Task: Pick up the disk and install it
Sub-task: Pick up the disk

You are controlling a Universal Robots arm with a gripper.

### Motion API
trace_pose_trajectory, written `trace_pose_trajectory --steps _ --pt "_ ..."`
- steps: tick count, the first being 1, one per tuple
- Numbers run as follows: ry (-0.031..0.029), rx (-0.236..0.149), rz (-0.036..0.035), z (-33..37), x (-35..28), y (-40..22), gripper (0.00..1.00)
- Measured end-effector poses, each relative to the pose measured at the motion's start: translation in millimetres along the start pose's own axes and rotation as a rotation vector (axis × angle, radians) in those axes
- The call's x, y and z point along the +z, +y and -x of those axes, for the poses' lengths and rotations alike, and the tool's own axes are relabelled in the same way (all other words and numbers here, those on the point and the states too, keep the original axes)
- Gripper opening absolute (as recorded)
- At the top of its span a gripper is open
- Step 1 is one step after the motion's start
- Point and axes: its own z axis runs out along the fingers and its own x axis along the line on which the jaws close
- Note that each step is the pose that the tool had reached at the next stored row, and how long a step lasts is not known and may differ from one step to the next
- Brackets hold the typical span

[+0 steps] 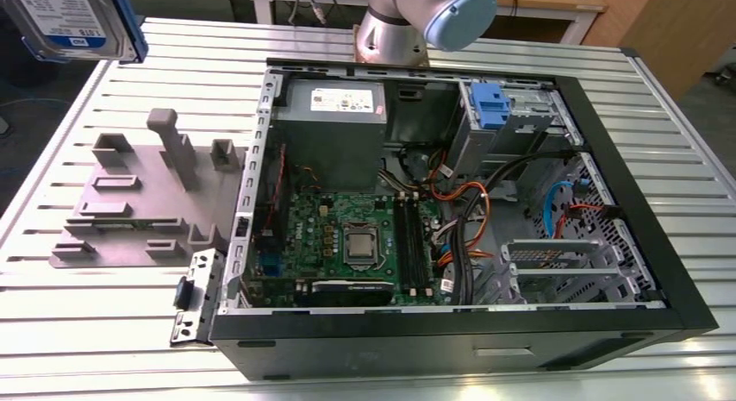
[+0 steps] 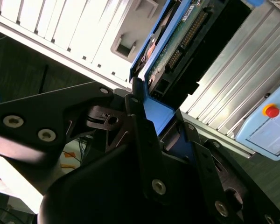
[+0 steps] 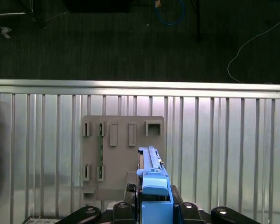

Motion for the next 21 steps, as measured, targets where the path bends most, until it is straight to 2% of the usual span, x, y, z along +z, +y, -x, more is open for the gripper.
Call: trace_pose_trajectory --steps 21 --pt "0.0000 0.000 0.0000 0.0 0.1 -6.9 0.36"
